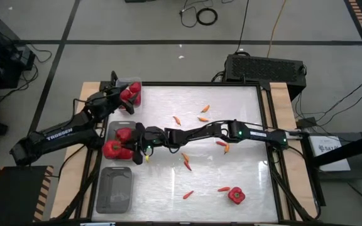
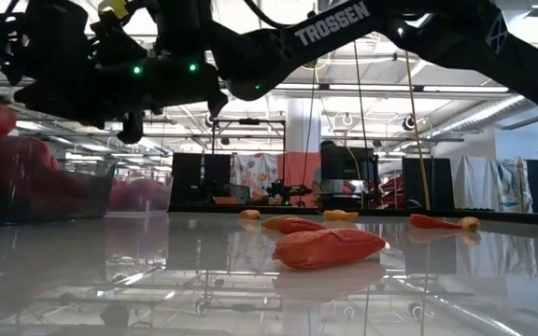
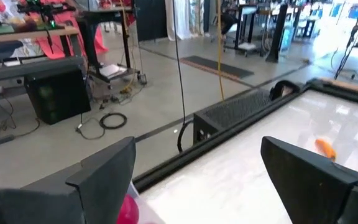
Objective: Sort produce into baskets
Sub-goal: Put the bell pepper into the top gray bin
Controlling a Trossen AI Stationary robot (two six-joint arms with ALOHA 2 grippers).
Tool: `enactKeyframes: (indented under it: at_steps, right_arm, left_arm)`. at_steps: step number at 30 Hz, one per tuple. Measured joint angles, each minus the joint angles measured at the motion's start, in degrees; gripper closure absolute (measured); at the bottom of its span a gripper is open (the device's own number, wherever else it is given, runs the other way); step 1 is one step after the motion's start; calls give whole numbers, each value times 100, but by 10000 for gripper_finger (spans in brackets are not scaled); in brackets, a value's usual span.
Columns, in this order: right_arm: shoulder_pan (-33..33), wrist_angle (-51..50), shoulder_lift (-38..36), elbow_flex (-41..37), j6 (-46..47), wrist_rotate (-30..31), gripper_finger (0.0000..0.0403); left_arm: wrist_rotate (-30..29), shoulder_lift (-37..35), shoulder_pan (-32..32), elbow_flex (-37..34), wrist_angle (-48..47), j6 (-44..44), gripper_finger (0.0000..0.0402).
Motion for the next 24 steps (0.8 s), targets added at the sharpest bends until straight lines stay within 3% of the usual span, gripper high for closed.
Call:
enactKeyframes:
  at_steps: [4,8,13,19,24]
  right_arm:
    - [-29,-281,-139,0,-194,5,332]
    - [-105,-1258,-532,0,-397,-1,317]
    - [-272,-3437,-1537,-9,-868,15,309]
    - [-348,-6083,-2876,-7,-893,16,312]
    - [-314,-8336,-3694,-7,-378,1,312]
  left_arm:
    - [2,0,0,312,-691,-9,49]
    - [5,0,0,443,-1062,-26,49]
    - [178,0,-6,445,-1136,-136,49]
    - [1572,0,-131,447,-322,-739,49]
    - [1655,32,-571,447,-148,-782,49]
